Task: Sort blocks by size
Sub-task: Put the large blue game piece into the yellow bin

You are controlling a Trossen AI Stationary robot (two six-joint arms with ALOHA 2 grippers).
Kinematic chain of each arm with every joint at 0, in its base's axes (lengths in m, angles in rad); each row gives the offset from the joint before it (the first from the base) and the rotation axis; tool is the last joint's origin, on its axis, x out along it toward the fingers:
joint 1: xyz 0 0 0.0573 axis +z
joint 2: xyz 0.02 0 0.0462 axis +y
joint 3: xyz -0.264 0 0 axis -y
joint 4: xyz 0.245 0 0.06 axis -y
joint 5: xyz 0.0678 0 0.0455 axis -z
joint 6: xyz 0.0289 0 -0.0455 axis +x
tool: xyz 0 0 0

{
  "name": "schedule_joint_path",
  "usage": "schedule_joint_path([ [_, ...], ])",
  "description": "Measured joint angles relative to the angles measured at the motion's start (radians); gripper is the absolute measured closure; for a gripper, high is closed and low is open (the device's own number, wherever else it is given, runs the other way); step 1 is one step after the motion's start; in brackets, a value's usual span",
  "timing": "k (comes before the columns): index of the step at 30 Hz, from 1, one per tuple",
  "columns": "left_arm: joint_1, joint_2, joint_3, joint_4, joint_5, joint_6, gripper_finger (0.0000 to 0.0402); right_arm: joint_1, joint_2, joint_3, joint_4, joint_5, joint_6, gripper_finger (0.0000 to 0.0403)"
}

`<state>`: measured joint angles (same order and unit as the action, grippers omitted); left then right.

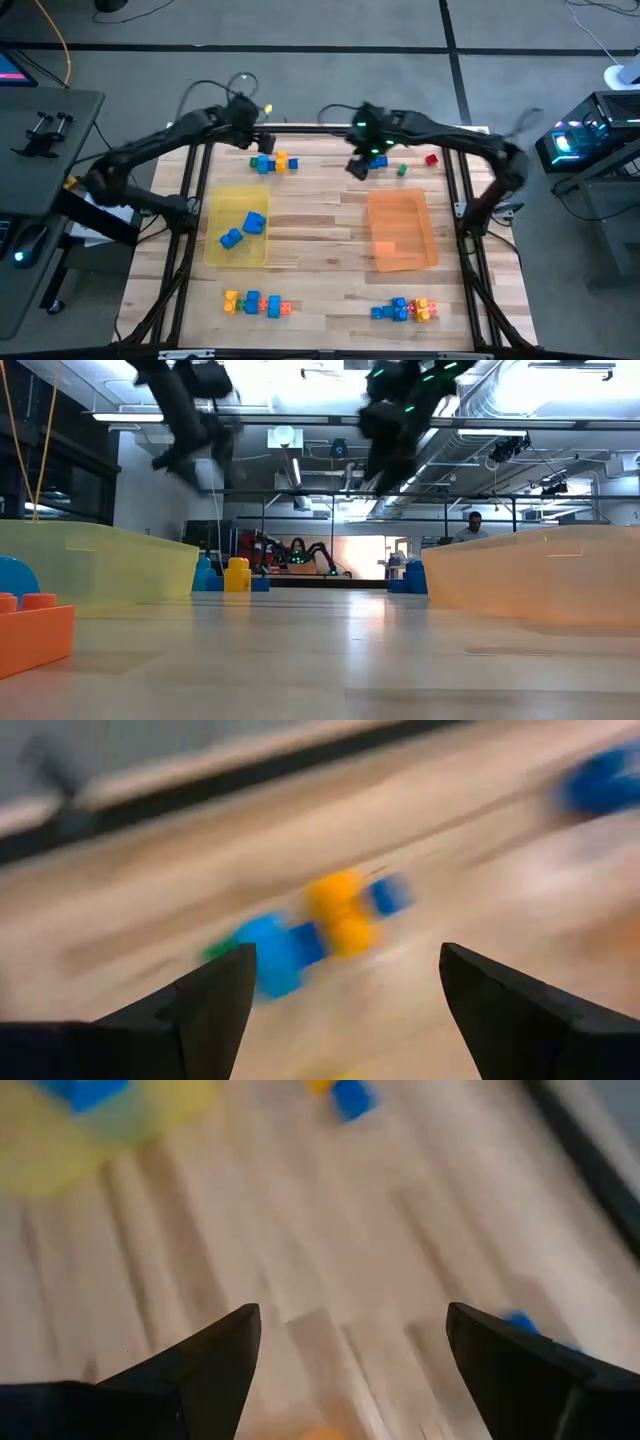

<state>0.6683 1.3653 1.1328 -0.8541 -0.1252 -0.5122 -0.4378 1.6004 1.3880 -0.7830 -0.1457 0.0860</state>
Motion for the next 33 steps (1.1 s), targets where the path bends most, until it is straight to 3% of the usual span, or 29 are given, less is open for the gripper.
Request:
schedule_joint_path([
  [6, -0.003, 0.173, 0.0, -0.023, -0.068, -0.037, 0.0102, 0.003, -0.257, -0.24, 0.127, 0.128, 0.299, 0.0089],
  [11, -0.002, 0.263, 0.0, -0.015, -0.069, -0.058, 0.0102, 0.001, -0.342, -0.328, 0.161, 0.145, 0.391, 0.0089],
  [33, 0.0, 0.325, -0.073, 0.071, -0.035, -0.228, 0.0106, 0.007, -0.351, -0.34, 0.163, 0.138, 0.385, 0.0089],
])
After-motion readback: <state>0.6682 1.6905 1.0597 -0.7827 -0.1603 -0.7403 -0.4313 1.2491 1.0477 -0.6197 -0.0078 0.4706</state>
